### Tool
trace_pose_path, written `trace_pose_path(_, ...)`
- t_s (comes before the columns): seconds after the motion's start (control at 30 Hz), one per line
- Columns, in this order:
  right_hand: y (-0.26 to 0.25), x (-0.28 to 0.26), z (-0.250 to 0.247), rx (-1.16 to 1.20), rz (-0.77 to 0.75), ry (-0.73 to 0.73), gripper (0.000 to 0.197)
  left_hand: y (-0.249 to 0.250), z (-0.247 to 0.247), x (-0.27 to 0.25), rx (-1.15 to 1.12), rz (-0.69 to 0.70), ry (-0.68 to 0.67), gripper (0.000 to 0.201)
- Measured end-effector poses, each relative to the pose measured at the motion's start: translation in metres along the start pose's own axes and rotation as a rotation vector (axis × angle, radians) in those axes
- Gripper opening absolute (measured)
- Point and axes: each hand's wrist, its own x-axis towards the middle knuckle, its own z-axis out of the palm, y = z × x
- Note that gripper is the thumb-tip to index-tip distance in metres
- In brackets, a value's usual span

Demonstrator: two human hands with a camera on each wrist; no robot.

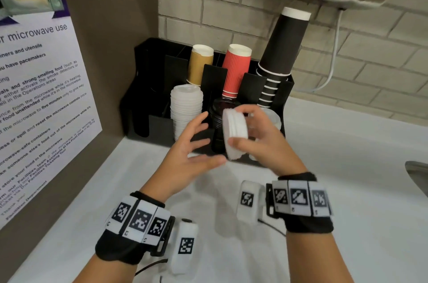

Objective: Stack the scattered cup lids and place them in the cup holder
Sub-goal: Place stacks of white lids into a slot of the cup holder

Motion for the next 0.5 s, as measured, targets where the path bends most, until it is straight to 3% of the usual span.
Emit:
trace_pose_path(0.1,0.003,0.021,-0.037,-0.177,-0.039,0.207,0.054,0.003,-0.016,0.001,0.040,0.001,0.141,0.064)
trace_pose_path(0.2,0.011,0.040,-0.073,-0.436,0.050,0.310,0.056,0.003,-0.030,0.001,0.042,-0.001,0.228,0.047)
trace_pose_path(0.3,0.022,0.056,-0.087,-0.569,0.163,0.232,0.058,0.003,-0.038,0.002,0.048,-0.010,0.241,0.045)
trace_pose_path(0.5,0.042,0.075,-0.070,-0.680,0.237,0.099,0.062,-0.001,-0.036,0.003,0.068,-0.036,0.209,0.036)
